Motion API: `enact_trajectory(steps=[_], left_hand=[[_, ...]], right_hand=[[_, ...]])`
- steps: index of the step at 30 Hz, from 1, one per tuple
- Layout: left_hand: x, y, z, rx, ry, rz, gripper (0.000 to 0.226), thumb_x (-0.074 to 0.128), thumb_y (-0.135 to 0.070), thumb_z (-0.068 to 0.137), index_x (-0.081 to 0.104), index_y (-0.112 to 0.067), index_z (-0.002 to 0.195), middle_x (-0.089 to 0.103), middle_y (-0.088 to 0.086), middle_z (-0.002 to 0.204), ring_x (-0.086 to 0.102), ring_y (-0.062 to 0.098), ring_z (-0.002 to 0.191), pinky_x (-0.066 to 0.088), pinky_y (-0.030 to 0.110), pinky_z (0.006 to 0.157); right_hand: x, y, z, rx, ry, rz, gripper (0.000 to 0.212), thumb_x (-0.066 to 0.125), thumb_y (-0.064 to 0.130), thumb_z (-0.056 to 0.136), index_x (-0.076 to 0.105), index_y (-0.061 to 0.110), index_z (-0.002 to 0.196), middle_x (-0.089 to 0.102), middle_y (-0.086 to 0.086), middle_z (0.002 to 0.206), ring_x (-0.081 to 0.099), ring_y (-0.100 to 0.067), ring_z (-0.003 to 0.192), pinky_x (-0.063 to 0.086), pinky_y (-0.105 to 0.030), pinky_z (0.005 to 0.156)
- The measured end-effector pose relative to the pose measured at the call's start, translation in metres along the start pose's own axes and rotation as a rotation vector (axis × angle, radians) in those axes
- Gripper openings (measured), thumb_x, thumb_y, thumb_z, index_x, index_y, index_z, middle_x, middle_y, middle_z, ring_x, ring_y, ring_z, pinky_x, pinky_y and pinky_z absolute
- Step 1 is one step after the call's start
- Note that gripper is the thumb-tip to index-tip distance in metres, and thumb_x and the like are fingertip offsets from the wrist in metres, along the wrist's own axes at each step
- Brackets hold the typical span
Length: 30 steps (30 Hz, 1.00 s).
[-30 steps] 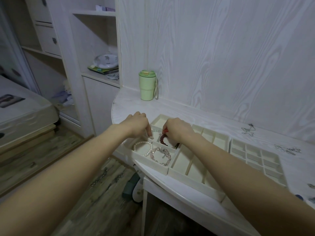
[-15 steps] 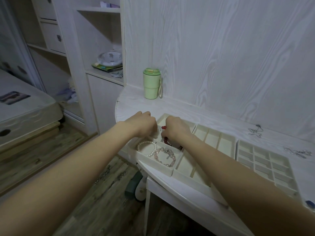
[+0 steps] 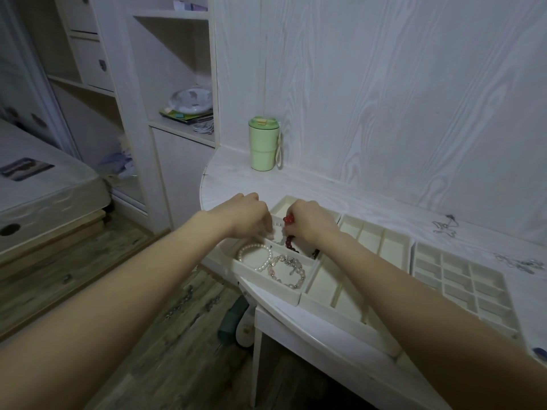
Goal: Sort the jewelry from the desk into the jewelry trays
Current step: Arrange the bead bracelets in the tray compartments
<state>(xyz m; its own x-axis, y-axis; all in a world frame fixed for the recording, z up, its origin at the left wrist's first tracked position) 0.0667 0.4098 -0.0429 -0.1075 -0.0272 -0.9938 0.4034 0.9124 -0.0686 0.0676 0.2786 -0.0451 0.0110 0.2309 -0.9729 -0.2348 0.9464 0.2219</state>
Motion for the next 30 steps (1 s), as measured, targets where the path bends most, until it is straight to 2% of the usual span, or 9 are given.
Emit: enact_trajectory(steps=[2,4,9,16,18,20,22,26,30], left_hand=[[-0.002,-0.002,-0.005,0.016,0.019,-0.016,0.033,0.05,-0.013,0.089,0.067,-0.036,0.107,0.048,-0.007,0.097,0.041,0.015,0.102,0.032,0.028,0.081],[-0.005,-0.007,-0.009,0.038,0.028,-0.008,0.038,0.047,-0.008,0.089,0.067,-0.034,0.109,0.055,-0.007,0.099,0.037,0.01,0.101,0.028,0.026,0.079],[-0.007,-0.017,-0.014,0.07,0.064,0.005,0.034,0.051,-0.014,0.091,0.066,-0.032,0.116,0.063,-0.006,0.11,0.037,0.014,0.108,0.029,0.026,0.082],[-0.007,-0.014,-0.016,-0.028,0.008,-0.062,0.034,0.05,-0.019,0.091,0.062,-0.031,0.121,0.05,0.005,0.117,0.045,0.026,0.109,0.036,0.031,0.09],[-0.009,-0.014,-0.019,-0.034,-0.017,-0.081,0.032,0.049,-0.02,0.092,0.062,-0.03,0.12,0.049,0.004,0.116,0.047,0.027,0.107,0.036,0.03,0.088],[-0.008,-0.014,-0.022,-0.034,-0.01,-0.059,0.032,0.05,-0.018,0.091,0.064,-0.033,0.116,0.049,0.002,0.112,0.047,0.026,0.105,0.037,0.031,0.087],[-0.007,-0.015,-0.024,-0.027,-0.002,-0.026,0.031,0.05,-0.02,0.091,0.065,-0.035,0.114,0.049,0.001,0.109,0.046,0.026,0.106,0.038,0.032,0.087],[-0.006,-0.019,-0.024,0.007,-0.009,0.055,0.032,0.048,-0.02,0.092,0.063,-0.034,0.117,0.053,0.001,0.113,0.045,0.024,0.107,0.037,0.032,0.088],[-0.004,-0.016,-0.019,0.004,-0.003,0.061,0.03,0.048,-0.022,0.091,0.064,-0.036,0.112,0.054,0.0,0.113,0.045,0.025,0.106,0.039,0.035,0.089]], right_hand=[[0.004,-0.001,-0.001,0.028,0.063,0.053,0.024,0.072,0.026,0.078,0.056,0.009,0.084,0.06,-0.009,0.088,0.059,-0.029,0.086,0.04,-0.03,0.062],[0.006,-0.001,-0.001,0.046,0.084,0.063,0.028,0.075,0.028,0.076,0.052,0.012,0.081,0.056,-0.006,0.085,0.057,-0.028,0.085,0.038,-0.029,0.062],[0.005,-0.003,0.0,0.089,0.081,0.064,0.027,0.075,0.025,0.077,0.054,0.012,0.083,0.059,-0.007,0.088,0.056,-0.027,0.082,0.04,-0.03,0.063],[0.002,-0.009,0.002,0.108,0.058,0.132,0.029,0.07,0.026,0.083,0.062,0.006,0.101,0.065,-0.012,0.102,0.06,-0.03,0.094,0.049,-0.035,0.074],[-0.007,-0.017,0.004,0.144,-0.004,0.215,0.031,0.069,0.028,0.084,0.065,0.002,0.1,0.066,-0.013,0.095,0.06,-0.029,0.088,0.047,-0.033,0.072],[-0.018,-0.026,0.003,0.185,-0.058,0.348,0.036,0.069,0.027,0.083,0.066,-0.006,0.097,0.06,-0.009,0.079,0.053,-0.024,0.074,0.04,-0.03,0.066],[-0.026,-0.032,0.001,0.187,-0.055,0.411,0.035,0.07,0.022,0.082,0.067,-0.01,0.097,0.057,-0.009,0.074,0.049,-0.021,0.071,0.036,-0.028,0.064],[-0.022,-0.027,-0.003,0.129,0.003,0.338,0.015,0.067,0.012,0.082,0.073,0.006,0.095,0.071,-0.009,0.098,0.061,-0.023,0.093,0.046,-0.031,0.075],[-0.011,-0.009,-0.007,-0.014,0.073,0.18,0.018,0.062,0.016,0.089,0.074,0.021,0.101,0.07,-0.004,0.107,0.06,-0.02,0.099,0.044,-0.025,0.075]])
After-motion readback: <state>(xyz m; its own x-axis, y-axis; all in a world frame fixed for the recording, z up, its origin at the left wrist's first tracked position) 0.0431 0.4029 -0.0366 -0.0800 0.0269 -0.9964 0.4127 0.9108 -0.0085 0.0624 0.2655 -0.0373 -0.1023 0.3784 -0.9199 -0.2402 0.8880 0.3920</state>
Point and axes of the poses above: each hand's wrist, its own z-axis towards the middle knuckle, its own x-axis out of the palm, y = z × x, the point moved 4 cm from there along z, towards the middle knuckle
